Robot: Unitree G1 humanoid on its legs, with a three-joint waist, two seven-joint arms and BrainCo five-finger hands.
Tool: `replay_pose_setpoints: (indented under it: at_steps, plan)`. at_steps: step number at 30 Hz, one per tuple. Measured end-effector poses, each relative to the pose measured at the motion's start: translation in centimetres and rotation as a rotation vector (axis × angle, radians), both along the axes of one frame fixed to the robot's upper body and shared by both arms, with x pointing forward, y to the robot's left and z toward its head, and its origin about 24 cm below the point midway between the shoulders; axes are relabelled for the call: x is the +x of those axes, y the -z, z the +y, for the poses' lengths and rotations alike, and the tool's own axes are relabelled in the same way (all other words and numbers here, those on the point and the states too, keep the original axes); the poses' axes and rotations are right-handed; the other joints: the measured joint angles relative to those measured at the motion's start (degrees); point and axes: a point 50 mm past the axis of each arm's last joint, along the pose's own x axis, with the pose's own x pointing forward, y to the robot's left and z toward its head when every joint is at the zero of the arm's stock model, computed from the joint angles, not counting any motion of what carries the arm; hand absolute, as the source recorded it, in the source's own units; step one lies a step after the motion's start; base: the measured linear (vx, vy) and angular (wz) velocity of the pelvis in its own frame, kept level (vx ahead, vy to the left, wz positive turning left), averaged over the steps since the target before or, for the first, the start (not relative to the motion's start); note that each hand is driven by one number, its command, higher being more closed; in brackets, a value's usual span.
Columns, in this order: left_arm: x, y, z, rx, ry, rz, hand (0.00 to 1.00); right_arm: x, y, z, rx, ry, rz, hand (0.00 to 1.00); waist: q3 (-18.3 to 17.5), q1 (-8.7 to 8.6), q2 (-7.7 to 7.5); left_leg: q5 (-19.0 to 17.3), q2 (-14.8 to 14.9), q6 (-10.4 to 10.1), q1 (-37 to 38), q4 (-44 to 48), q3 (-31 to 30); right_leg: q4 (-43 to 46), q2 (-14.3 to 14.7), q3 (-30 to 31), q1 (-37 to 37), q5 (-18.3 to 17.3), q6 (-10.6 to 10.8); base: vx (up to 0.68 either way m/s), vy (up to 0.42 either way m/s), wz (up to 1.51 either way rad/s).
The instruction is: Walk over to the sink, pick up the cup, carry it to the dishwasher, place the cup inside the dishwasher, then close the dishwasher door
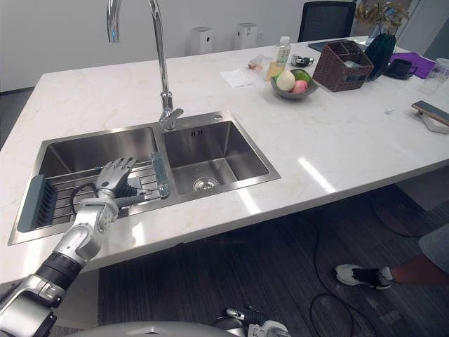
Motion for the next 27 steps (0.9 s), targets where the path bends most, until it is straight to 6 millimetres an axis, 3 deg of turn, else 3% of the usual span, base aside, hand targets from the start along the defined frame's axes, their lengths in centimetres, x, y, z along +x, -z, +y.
replay_pose_setpoints:
  at_steps: [9, 27]
  plan:
    - [0.0, 0.9, 1.8, 0.116, -0.069, 0.027, 0.0, -0.1, 0.0, -0.1, 0.005, 0.007, 0.0, 0.0, -0.06, 0.0, 0.12, -0.03, 0.01, -0.01, 0.17, 0.0, 0.28, -0.02, 0.05, 0.3, -0.03, 0.06, 0.0, 0.0, 0.0, 0.0]
    - [-0.4, 2.5, 2.4, 0.281, -0.041, 0.094, 0.0, 0.2, 0.0, -0.2, 0.002, -0.025, -0.012, 0.0, 0.06, -0.03, 0.51, -0.55, 0.01, -0.08, 0.38, 0.01, 1.67, -0.03, 0.28, 1.63, -0.69, 0.11, 0.06, 0.0, -0.001, -0.03]
